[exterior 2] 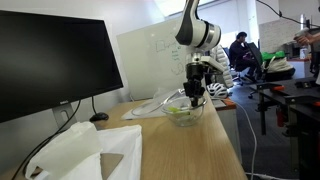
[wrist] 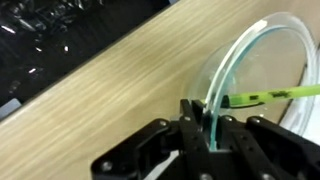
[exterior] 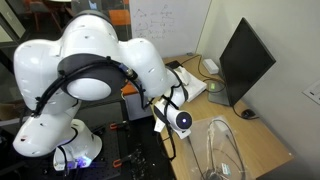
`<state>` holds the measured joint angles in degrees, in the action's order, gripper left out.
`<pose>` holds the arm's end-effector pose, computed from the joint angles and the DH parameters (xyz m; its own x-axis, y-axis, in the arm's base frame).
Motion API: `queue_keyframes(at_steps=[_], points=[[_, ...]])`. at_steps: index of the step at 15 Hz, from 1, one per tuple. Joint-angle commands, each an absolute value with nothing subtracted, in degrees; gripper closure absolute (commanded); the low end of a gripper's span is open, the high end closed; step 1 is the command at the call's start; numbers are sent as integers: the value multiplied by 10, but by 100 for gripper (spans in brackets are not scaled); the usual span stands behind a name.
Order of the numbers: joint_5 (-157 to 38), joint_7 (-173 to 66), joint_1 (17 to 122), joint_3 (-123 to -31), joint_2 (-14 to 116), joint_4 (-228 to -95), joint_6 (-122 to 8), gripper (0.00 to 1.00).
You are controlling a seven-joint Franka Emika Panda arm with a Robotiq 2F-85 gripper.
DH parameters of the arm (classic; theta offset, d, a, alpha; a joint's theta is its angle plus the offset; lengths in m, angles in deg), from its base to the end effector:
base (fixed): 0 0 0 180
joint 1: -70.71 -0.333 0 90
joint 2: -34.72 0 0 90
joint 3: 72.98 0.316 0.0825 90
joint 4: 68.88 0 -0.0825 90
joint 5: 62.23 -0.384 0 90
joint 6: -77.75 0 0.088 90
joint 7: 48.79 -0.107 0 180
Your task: Move the glass bowl to the right side of the desk
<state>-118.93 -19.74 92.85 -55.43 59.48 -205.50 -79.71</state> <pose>0.4713 -0.0593 0.1350 0.8644 -0.4961 -0.0815 -0.4772 -0.7587 -0.4434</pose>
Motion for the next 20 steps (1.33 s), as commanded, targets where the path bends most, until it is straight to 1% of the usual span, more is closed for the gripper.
queue_keyframes(at_steps=[1, 5, 6, 7, 8, 9, 11, 12, 15, 16, 17, 19, 20], points=[[-1205, -203, 933, -553, 612, -2025, -801, 97], [-1203, -202, 932, -556, 626, -2011, -804, 97], [-1203, -203, 932, -558, 628, -2011, -808, 63], [-1203, -203, 932, -559, 629, -2010, -809, 60], [-1201, -202, 932, -560, 627, -2011, -809, 55], [-1199, -203, 934, -561, 623, -2011, -804, 46], [-1202, -196, 941, -558, 613, -2013, -798, 33], [-1205, -196, 945, -556, 603, -2016, -792, 24], [-1197, -220, 951, -560, 568, -2026, -753, 2], [-1159, -269, 936, -579, 550, -2037, -736, 0], [-1160, -294, 887, -628, 529, -2044, -720, 0], [-1115, -351, 861, -666, 486, -2067, -696, 0], [-1116, -332, 857, -674, 465, -2074, -691, 0]])
